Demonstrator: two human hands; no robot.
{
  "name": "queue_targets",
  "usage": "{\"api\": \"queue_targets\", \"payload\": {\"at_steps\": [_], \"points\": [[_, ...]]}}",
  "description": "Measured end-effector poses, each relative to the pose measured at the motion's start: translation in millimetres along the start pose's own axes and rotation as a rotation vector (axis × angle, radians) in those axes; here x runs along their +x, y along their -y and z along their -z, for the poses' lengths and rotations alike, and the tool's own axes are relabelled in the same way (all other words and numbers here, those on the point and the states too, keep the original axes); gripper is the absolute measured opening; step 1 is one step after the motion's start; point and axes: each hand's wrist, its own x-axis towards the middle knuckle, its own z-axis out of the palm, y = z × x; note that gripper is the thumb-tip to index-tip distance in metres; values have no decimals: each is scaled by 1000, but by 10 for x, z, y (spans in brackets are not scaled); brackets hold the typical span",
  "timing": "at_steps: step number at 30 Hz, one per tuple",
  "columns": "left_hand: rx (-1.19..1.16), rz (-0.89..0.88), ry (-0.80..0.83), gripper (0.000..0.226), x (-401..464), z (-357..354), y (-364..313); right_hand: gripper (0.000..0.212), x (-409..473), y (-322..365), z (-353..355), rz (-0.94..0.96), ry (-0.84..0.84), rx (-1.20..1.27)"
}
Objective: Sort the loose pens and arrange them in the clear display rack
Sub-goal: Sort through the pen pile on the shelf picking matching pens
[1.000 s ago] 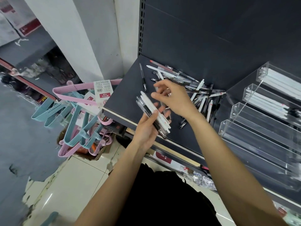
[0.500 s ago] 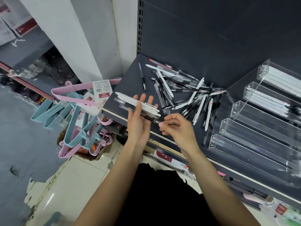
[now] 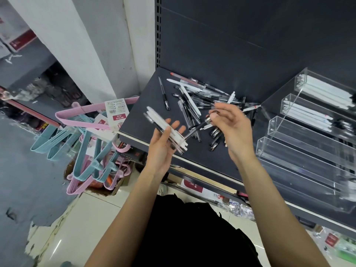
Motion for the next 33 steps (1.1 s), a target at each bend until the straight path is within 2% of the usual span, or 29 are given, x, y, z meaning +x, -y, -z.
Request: {"api": "queue_targets", "payload": {"at_steps": [2,5,10,15,20,23,25,27,29,33], "points": [[75,56,40,23,-20,-16,8,21,103,88,-31,83,66,-176],[100,92,88,24,-38,-24,11,16,270,238,-118,186,137,-269],[55,220,201,30,-62,-51,52,17,399,298,-437,200,421,-523],[-30,312,284,42,-69,-114,43,15,444,209,-564,240,434,-629],[124,297,290,40,-82,-181,118,19,433,119,-516,358,449,-745],[151,297,274,39,-89,-318,217,36,426,89,-359,354,397,-730],[115,285,271,36,-87,-442,293,44,363,86,-119,316,260,-606],[64,247,282,35,-71,-585,388,34,213,45,222,245,78,-466],[14,215,278,33,-59,-746,510,19,3,-55,580,190,-31,-434],[55,196,295,28,-155,-1154,890,13,-283,-221,1178,139,-35,-472]]}}
